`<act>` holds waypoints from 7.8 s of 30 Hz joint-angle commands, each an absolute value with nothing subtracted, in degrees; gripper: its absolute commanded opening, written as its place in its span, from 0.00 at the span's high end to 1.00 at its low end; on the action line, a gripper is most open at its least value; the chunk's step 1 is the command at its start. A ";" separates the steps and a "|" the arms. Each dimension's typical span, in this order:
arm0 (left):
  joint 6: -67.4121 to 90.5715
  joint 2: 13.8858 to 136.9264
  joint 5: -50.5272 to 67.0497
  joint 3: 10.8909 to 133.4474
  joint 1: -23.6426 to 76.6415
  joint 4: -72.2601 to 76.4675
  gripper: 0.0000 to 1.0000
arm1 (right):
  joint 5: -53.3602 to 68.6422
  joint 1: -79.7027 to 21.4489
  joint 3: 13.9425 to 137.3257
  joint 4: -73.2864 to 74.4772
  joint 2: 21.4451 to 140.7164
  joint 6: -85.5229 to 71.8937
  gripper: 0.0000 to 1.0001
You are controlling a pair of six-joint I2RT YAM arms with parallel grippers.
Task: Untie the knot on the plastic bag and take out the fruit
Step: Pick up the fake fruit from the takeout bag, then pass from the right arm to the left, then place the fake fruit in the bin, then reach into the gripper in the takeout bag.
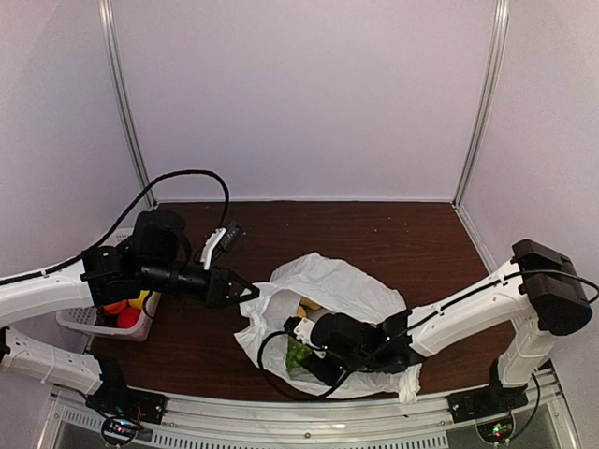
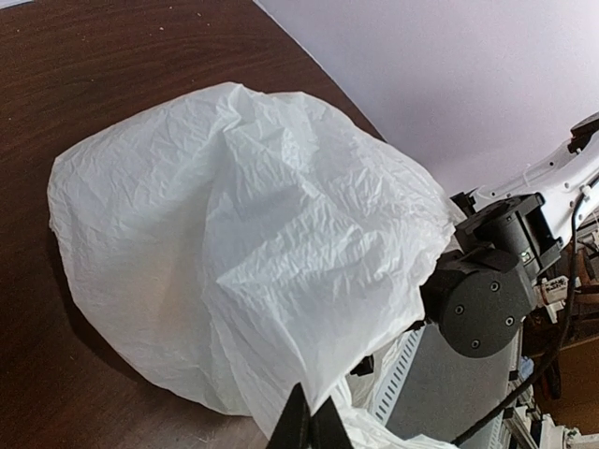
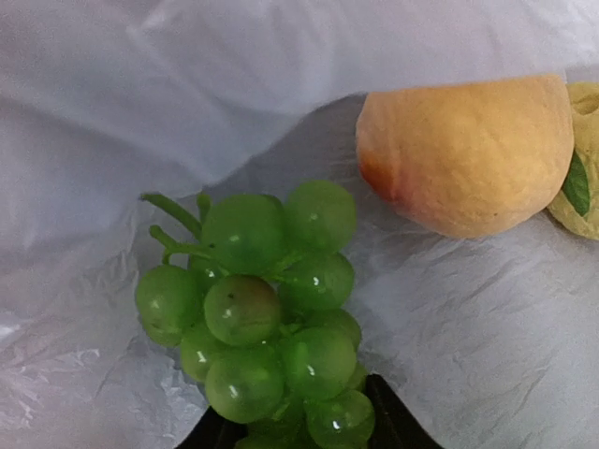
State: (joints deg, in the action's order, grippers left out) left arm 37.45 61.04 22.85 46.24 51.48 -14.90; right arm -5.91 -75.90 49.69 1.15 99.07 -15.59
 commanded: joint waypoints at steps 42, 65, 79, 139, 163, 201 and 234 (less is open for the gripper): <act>39.24 64.23 17.98 48.90 47.99 -13.15 1.00 | -9.85 -76.90 55.72 -3.06 69.81 -17.17 0.99; 37.53 64.42 21.72 49.33 47.99 -9.95 1.00 | -29.64 -76.73 63.07 -10.22 74.23 -18.53 0.96; 38.35 55.94 11.13 56.15 47.99 -14.05 0.03 | -27.01 -73.60 63.84 -4.33 73.00 -18.42 0.95; 43.77 67.93 25.40 64.68 47.40 -5.03 0.98 | -18.24 -74.54 60.28 -7.86 71.51 -14.49 0.15; 21.53 69.01 8.93 71.08 5.04 -49.89 1.00 | -32.90 -70.47 55.58 6.65 59.97 -18.71 0.05; 19.60 70.83 -4.92 60.18 4.48 -52.33 0.29 | -31.73 -69.36 55.17 8.89 58.12 -19.07 0.04; 31.23 50.71 29.90 55.00 34.86 -29.47 0.05 | -13.72 -81.65 61.52 19.53 66.11 -19.73 0.30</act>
